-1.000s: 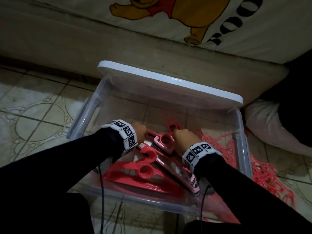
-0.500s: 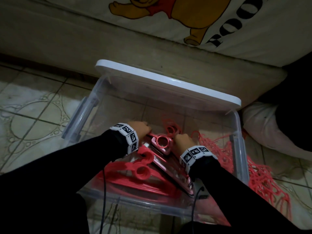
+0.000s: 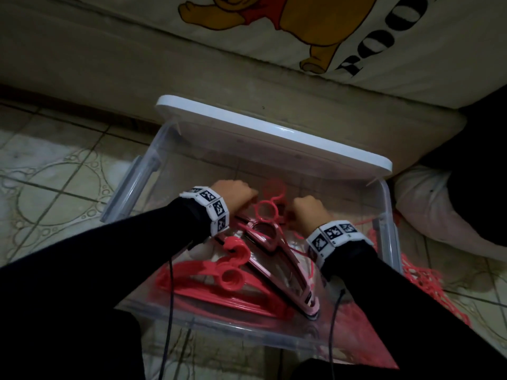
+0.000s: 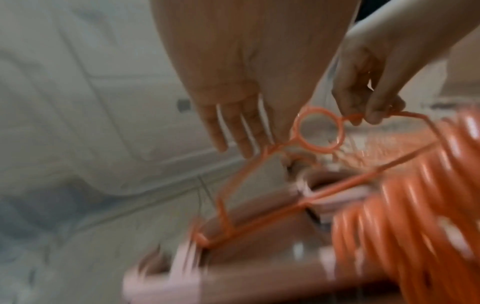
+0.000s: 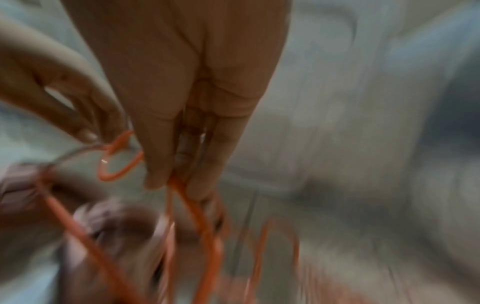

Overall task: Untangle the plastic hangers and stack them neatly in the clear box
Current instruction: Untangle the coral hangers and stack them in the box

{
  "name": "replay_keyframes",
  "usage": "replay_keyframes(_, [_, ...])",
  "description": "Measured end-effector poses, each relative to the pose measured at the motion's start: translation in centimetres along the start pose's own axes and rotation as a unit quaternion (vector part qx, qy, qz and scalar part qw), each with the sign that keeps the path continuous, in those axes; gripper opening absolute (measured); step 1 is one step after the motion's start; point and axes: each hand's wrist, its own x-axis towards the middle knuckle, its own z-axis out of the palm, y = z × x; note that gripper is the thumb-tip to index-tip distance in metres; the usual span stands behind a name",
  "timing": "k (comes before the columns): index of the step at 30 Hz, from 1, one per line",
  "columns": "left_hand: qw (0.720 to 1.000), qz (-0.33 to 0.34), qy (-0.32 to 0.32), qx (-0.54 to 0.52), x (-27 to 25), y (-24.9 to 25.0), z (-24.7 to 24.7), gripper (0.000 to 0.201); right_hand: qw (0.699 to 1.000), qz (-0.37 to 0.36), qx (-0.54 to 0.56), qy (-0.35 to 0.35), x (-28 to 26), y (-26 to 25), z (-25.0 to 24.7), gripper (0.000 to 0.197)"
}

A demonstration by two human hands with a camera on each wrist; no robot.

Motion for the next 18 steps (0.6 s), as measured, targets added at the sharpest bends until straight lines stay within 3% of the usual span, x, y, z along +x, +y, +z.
replay_keyframes(4, [0.998,0.024,0.062,-0.021,-0.3,-0.2,-2.4,0.021,0.999,-0.032,0.017,0.011,-0.4,0.7,-3.6,0.015])
replay_keyframes(7, [0.994,0.029,0.049,-0.088,-0.6,-0.1,-4.2,0.027,0.998,-0.061,0.021,0.011,-1.0,1.4,-4.9,0.013])
replay_keyframes(10, [0.982,0.046,-0.008,-0.181,-1.2,0.6,-5.0,0.016,0.995,-0.076,0.056,-0.016,-2.1,1.3,-4.0,0.01])
replay_keyframes(14, [0.972,0.034,-0.098,-0.211,-2.4,1.1,-3.7,0.006,0.977,-0.027,0.163,-0.131,-2.6,2.0,-2.2,0.01])
replay_keyframes(18, [0.952,0.025,-0.217,-0.216,-3.4,1.3,-1.0,0.011,0.988,0.112,0.09,-0.056,-2.0,5.4,0.3,0.02])
